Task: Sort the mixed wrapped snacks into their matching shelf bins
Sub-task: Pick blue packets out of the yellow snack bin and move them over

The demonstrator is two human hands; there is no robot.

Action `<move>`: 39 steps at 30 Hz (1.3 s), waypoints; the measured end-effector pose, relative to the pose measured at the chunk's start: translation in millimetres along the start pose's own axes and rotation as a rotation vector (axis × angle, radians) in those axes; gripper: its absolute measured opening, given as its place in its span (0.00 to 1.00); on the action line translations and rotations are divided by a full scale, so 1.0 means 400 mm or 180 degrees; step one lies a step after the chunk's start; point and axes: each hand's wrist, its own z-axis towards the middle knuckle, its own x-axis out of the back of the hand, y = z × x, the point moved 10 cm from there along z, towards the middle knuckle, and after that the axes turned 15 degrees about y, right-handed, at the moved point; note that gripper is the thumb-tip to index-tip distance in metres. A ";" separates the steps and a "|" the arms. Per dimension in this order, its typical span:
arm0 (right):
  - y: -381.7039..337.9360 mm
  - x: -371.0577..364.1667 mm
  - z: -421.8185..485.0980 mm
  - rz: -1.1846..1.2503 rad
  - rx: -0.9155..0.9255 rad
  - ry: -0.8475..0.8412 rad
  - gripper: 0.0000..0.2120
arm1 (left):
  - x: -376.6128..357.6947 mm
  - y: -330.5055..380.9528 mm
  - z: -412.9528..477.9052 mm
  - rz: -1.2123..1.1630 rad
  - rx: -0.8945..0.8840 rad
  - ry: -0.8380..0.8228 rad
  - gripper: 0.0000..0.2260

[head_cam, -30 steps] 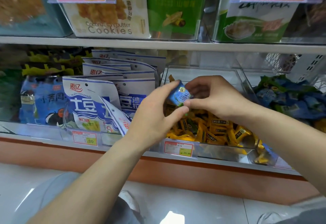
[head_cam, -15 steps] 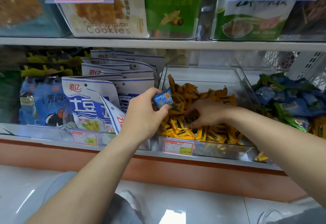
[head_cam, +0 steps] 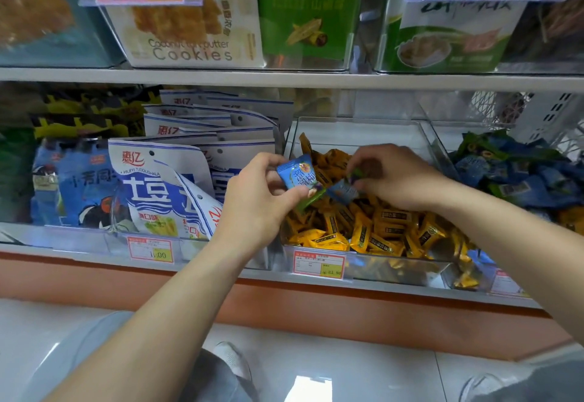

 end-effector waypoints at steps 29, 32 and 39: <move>0.039 -0.054 -0.012 -0.1450 0.0737 -0.0137 0.21 | -0.053 0.046 -0.024 0.0223 -0.0596 -0.0285 0.13; -0.008 -0.033 -0.020 -0.0778 0.0872 0.0145 0.11 | -0.054 0.045 -0.024 0.0201 -0.0608 -0.0318 0.13; 0.038 -0.189 -0.115 -0.0693 0.0385 -0.1502 0.12 | -0.058 0.051 -0.029 0.0176 -0.0662 -0.0395 0.13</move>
